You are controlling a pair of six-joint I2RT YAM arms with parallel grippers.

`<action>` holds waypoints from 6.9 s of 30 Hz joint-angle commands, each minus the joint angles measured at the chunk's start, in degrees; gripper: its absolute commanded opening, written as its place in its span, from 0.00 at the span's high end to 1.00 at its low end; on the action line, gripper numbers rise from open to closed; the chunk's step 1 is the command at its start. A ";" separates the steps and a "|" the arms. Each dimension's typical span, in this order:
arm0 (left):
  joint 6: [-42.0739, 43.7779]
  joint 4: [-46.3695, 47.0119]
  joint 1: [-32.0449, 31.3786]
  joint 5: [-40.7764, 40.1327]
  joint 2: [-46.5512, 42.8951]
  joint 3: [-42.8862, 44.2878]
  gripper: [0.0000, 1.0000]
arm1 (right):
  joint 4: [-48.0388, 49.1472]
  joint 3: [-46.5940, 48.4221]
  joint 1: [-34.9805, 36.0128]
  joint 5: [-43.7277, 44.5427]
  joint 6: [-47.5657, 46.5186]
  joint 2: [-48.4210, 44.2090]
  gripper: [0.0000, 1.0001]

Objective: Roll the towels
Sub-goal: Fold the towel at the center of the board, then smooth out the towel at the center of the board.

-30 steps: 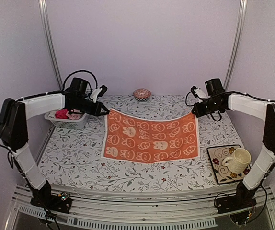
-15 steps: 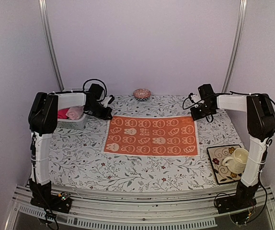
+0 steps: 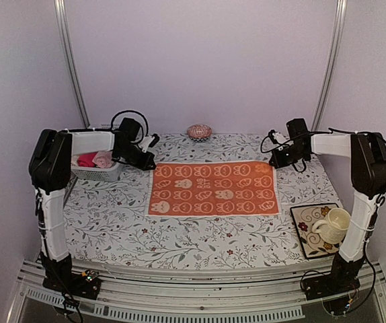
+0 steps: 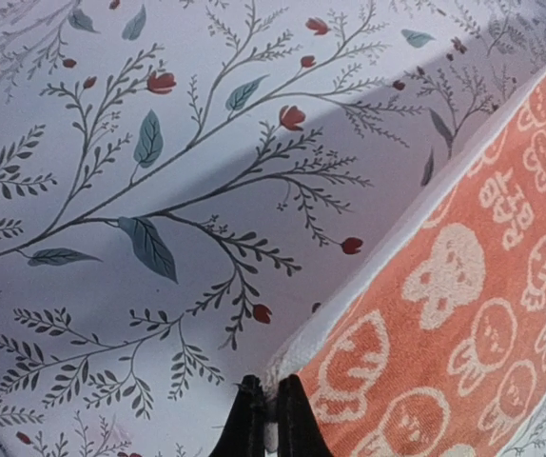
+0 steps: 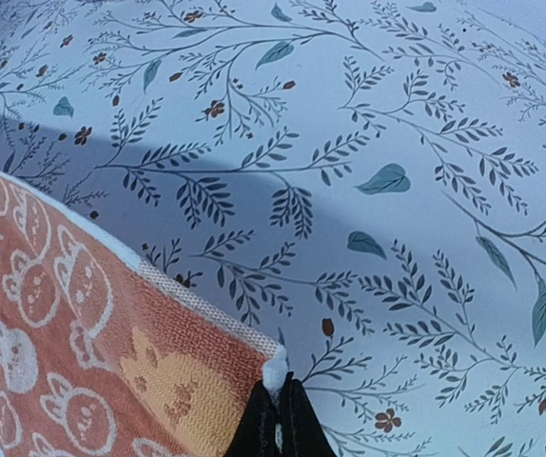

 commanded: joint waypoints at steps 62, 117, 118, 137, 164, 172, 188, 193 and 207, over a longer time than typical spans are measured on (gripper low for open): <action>7.77 23.67 -3.47 6.40 -25.30 -38.93 1.00 | 15.24 -37.56 2.41 -8.10 -12.28 -29.65 0.88; 9.74 14.06 -9.22 -4.45 -39.78 -43.72 0.04 | -0.97 -24.37 6.18 -1.77 -1.39 -27.70 0.32; 11.23 13.28 -9.95 -4.97 -39.51 -43.86 0.05 | -1.52 -23.96 6.24 -1.83 -1.55 -27.72 0.32; 28.04 4.84 -16.80 -14.18 -29.02 -37.18 0.31 | -5.25 -20.10 7.30 -5.95 -1.95 -23.11 0.32; 29.54 5.56 -16.74 -15.80 -26.88 -37.67 0.53 | -5.90 -19.06 7.52 -7.62 -2.47 -20.36 0.29; 29.10 4.56 -17.00 -15.91 -23.62 -36.46 0.57 | -6.09 -19.61 7.56 -7.28 -2.58 -20.94 0.29; 28.63 4.77 -16.74 -17.12 -22.95 -36.19 0.70 | -5.94 -19.76 7.52 -7.71 -2.65 -20.77 0.29; 28.62 4.68 -16.74 -17.44 -22.66 -35.98 0.78 | -5.92 -19.68 7.54 -7.85 -2.65 -20.43 0.30; 27.70 3.12 -16.79 -17.23 -23.66 -34.56 1.00 | -6.50 -19.56 7.56 -8.12 -2.74 -20.16 0.30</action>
